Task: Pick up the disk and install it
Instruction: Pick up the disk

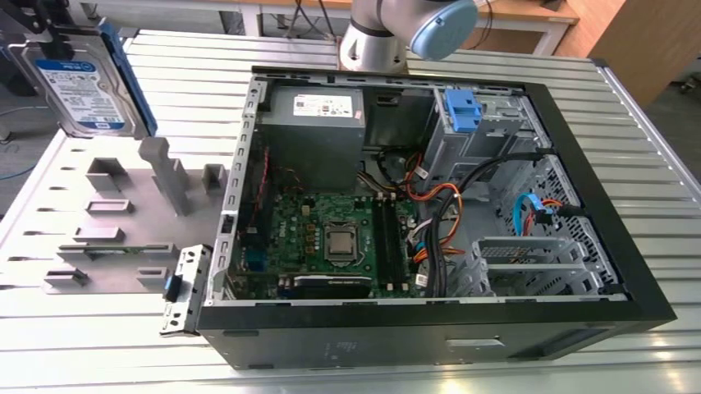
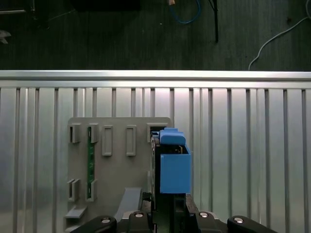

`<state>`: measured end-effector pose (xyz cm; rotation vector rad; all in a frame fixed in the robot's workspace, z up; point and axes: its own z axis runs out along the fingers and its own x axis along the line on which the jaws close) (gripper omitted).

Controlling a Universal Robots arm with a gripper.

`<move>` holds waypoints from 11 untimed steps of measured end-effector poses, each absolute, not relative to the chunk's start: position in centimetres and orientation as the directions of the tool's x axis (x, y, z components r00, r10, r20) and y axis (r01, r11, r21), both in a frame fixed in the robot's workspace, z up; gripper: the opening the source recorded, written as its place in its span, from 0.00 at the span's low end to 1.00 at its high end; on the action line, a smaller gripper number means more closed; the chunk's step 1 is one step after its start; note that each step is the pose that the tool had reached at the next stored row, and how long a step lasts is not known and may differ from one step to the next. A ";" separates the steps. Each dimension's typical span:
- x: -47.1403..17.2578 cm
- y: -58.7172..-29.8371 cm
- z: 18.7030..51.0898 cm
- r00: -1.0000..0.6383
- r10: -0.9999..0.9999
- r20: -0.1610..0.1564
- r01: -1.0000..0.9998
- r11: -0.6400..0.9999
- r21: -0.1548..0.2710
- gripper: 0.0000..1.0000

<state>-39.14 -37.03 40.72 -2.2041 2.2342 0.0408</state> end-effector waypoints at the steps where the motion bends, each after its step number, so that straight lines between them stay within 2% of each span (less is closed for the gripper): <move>1: -39.1 -37.0 40.8 -0.014 -1.000 -0.020 -1.000 0.013 0.016 0.35; 11: -39.1 -37.0 41.9 -0.014 -1.000 -0.020 -1.000 0.013 0.017 0.35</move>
